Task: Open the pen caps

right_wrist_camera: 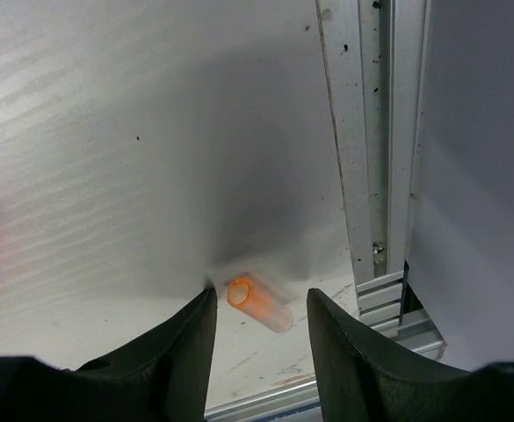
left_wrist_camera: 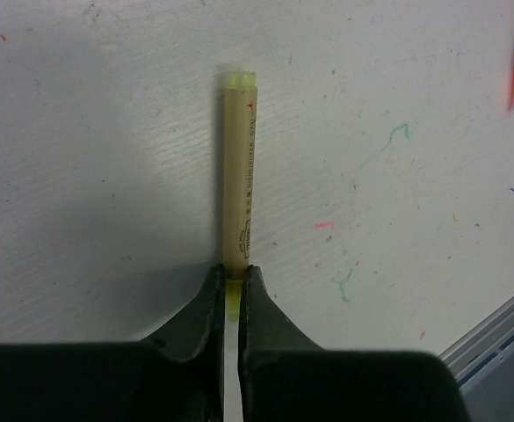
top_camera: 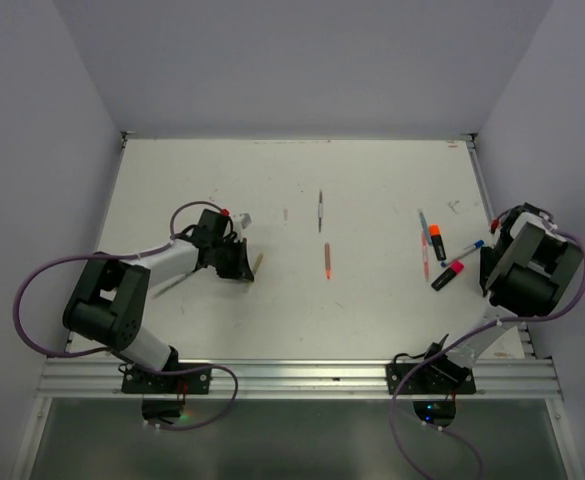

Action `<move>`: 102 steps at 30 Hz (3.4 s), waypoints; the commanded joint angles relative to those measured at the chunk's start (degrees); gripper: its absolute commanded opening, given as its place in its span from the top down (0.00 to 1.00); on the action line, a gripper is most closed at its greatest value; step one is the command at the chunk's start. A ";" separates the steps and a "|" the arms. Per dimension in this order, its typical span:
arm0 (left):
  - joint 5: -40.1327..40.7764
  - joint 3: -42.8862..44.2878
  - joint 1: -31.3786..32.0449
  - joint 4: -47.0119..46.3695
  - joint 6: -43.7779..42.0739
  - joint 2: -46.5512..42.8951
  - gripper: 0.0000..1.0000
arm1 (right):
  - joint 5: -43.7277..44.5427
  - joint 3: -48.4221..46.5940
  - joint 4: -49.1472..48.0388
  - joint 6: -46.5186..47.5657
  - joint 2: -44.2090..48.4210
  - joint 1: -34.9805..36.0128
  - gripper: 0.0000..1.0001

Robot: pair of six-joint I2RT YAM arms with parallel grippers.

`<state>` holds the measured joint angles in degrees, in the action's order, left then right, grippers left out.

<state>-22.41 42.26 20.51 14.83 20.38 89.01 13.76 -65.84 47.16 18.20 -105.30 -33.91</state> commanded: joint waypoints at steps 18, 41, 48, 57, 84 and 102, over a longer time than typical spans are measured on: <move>1.23 -0.25 -2.85 1.78 -1.31 -1.47 1.00 | -8.40 3.97 -0.93 5.71 -3.51 -3.71 0.78; 1.50 3.88 -3.02 1.87 -0.17 -1.91 1.00 | -19.02 -14.32 4.36 -9.83 9.04 25.19 1.00; 1.41 2.39 -3.02 0.64 1.50 -2.61 1.00 | -22.98 -19.14 4.35 -13.88 5.11 39.87 1.00; 5.19 4.58 -3.02 2.40 4.05 -4.28 1.00 | -25.53 -32.32 -7.84 -36.17 -9.82 62.11 1.00; 2.55 7.40 -5.13 2.31 3.70 -5.43 1.00 | -18.24 -19.77 -15.43 -49.13 -13.62 76.10 0.96; 2.29 6.96 -5.22 1.87 4.05 -5.25 1.00 | -16.84 -20.46 -14.11 -48.35 -14.85 76.19 0.73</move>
<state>-19.11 47.77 15.79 17.65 24.51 84.09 -6.72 -86.80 30.57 -31.27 -120.33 42.11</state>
